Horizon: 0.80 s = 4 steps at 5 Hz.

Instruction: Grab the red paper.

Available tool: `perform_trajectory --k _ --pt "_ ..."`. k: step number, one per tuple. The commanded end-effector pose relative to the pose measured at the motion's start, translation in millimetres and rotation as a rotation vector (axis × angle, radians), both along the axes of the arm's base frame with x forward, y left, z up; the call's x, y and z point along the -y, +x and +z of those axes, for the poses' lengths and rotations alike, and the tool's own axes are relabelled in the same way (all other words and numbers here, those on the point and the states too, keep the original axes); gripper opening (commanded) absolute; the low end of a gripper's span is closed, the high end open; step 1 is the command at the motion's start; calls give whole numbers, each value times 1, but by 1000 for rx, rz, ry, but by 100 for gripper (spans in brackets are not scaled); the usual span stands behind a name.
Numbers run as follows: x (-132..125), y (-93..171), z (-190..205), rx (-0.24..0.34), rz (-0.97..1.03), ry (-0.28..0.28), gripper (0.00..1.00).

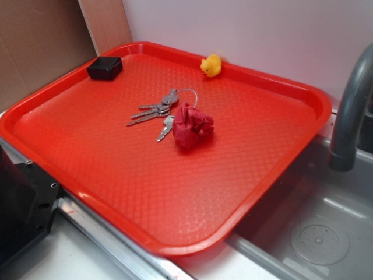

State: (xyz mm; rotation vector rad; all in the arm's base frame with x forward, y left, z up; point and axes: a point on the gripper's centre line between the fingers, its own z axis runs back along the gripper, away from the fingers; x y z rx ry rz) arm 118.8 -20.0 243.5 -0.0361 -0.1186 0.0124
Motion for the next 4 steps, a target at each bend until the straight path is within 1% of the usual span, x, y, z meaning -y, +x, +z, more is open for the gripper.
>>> perform_trajectory --k 1,2,3,4 --pt "0 0 0 0 0 0 100" --pt "20 43 -23 -59 -168 -10 100" --pt "30 74 -44 -56 -283 -13 100" --pt "44 99 -67 -39 -425 8 100"
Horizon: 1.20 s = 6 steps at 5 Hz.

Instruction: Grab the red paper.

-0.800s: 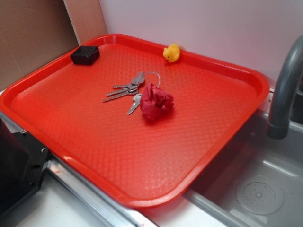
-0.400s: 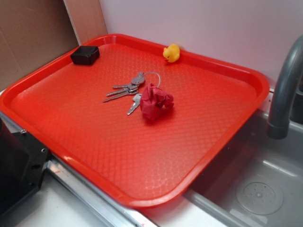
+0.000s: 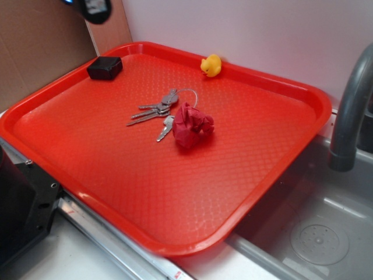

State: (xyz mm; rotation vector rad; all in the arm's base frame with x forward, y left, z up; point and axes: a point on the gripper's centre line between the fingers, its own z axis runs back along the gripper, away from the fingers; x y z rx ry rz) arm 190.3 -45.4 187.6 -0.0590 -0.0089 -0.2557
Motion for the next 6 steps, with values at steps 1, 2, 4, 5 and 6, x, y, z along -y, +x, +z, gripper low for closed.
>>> perform_trajectory --k 1,2,4,5,6 --pt "39 31 -46 58 -406 48 100" --pt "39 33 -92 6 -538 90 100" --pt "48 42 -152 8 -663 21 100" --pt "63 55 -171 7 -704 -32 100" --pt "66 59 -170 26 -673 -51 0"
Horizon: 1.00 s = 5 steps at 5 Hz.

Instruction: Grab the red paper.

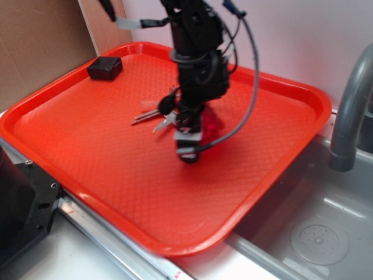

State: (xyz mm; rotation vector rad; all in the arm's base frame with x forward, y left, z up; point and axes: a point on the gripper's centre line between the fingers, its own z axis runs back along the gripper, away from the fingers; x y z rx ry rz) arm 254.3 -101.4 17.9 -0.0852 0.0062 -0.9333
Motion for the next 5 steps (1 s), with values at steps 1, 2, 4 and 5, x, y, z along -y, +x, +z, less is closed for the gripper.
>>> perform_trajectory --k 1,2,4,5 --pt "-3 -12 21 19 66 -7 0" --pt "-25 -23 71 60 212 24 0" --pt "-97 -75 169 64 636 -53 0" --pt "-103 -88 211 99 714 27 0"
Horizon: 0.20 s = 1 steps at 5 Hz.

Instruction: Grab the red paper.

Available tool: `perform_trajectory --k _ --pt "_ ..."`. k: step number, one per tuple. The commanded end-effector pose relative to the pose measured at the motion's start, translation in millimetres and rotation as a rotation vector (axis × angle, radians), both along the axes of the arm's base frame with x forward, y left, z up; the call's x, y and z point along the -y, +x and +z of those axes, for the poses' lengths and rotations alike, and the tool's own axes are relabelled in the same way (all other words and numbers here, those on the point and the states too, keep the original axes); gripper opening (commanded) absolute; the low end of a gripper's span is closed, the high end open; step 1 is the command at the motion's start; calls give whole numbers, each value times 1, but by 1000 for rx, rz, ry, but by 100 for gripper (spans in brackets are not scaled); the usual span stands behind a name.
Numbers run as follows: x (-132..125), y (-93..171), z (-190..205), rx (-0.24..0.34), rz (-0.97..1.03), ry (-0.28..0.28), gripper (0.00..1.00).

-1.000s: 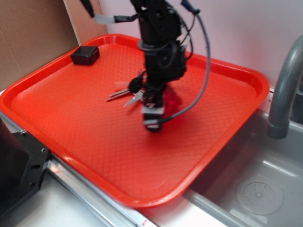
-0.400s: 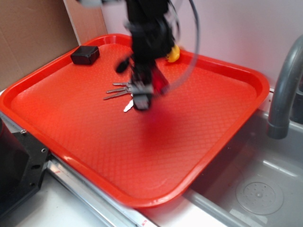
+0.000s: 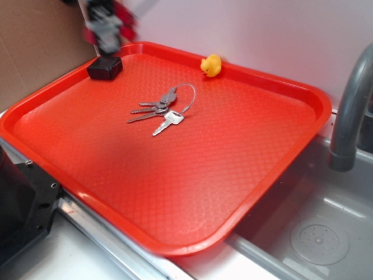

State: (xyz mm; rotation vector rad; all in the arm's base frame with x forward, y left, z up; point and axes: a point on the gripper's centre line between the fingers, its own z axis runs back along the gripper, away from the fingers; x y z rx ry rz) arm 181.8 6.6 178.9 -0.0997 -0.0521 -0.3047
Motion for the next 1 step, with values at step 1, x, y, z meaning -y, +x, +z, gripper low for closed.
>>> perform_trajectory --k 1 --pt "6 -12 45 48 87 83 0"
